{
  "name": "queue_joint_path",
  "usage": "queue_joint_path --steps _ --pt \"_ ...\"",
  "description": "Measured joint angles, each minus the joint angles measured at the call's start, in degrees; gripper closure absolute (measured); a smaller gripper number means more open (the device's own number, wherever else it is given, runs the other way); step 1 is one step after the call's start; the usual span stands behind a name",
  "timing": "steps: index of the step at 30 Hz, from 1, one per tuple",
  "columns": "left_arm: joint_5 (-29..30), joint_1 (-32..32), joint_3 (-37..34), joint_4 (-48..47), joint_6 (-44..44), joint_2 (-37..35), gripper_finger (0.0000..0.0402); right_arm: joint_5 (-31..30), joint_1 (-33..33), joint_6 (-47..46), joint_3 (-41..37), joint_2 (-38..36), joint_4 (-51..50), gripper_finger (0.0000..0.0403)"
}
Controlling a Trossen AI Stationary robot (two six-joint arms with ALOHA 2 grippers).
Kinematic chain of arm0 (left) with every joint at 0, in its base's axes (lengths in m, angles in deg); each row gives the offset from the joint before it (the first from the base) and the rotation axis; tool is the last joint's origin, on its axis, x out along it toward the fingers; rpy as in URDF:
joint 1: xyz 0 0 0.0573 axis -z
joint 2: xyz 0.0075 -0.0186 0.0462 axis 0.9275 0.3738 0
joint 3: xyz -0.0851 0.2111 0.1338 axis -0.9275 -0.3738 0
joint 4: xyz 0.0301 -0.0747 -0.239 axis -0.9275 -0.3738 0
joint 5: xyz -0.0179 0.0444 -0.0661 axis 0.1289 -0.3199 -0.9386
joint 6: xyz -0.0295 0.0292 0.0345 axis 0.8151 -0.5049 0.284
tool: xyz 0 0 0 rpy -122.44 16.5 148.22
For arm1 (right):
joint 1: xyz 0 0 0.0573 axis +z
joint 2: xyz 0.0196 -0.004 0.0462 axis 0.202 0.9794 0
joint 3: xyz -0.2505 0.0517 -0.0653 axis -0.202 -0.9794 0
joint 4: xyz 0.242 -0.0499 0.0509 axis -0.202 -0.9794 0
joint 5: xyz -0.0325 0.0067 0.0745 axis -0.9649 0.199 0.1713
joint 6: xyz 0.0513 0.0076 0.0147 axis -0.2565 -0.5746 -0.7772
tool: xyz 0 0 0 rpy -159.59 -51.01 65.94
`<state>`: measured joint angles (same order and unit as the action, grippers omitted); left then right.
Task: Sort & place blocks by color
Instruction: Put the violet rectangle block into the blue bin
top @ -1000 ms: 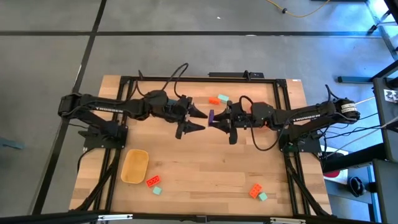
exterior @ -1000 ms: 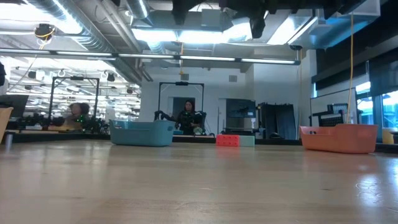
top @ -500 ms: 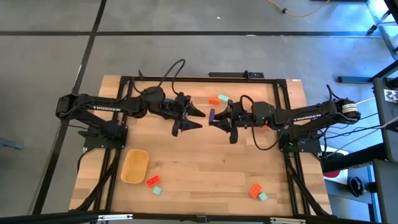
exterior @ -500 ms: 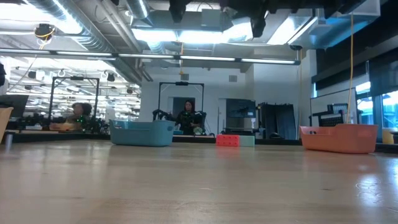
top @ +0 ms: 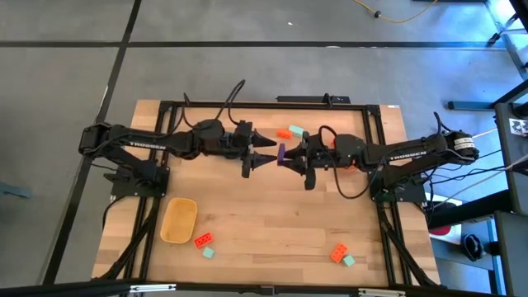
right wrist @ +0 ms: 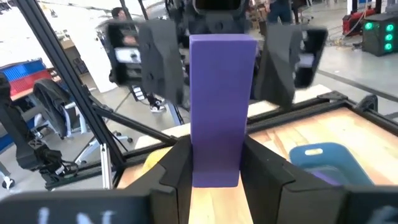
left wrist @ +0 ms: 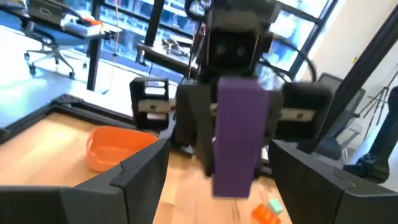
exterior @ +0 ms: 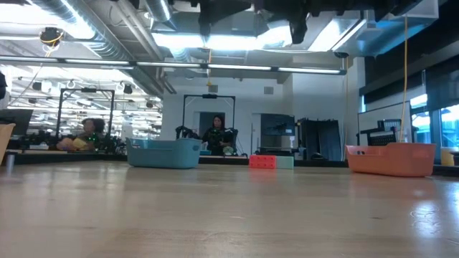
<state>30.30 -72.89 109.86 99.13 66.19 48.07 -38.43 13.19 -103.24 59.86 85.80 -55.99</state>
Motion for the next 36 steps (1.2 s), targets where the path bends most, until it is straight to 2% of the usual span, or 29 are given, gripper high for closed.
queue_joint_path --steps 5,11,18,25,29,35,36 --pt "1.2 0.0 0.0 2.3 0.0 0.0 0.0133 0.0 0.0 0.2 0.0 0.0 -1.2 0.0297" --pt "2.5 0.1 1.6 3.6 0.2 3.8 0.0133 0.0 -0.2 0.4 -0.1 0.0 -1.9 0.0297" --pt "-0.7 0.7 8.3 0.3 -1.4 9.7 0.0133 0.2 -0.6 0.5 0.0 0.2 -1.9 0.0297" --pt "0.5 0.7 8.7 -2.7 -1.4 9.2 0.0142 0.3 -0.6 0.6 0.0 0.2 -2.1 0.0297" --pt "0.6 0.0 8.8 -3.0 -0.4 8.9 0.0185 0.1 -0.6 1.6 0.0 0.2 -2.2 0.0297" --pt "-2.0 -0.8 8.8 -3.1 -0.4 8.5 0.0305 -0.2 -0.7 1.3 0.0 0.2 -2.4 0.0297" --pt "-2.5 -0.9 8.8 -3.0 -0.5 8.5 0.031 -0.1 -0.7 1.2 0.0 0.2 -2.3 0.0297"
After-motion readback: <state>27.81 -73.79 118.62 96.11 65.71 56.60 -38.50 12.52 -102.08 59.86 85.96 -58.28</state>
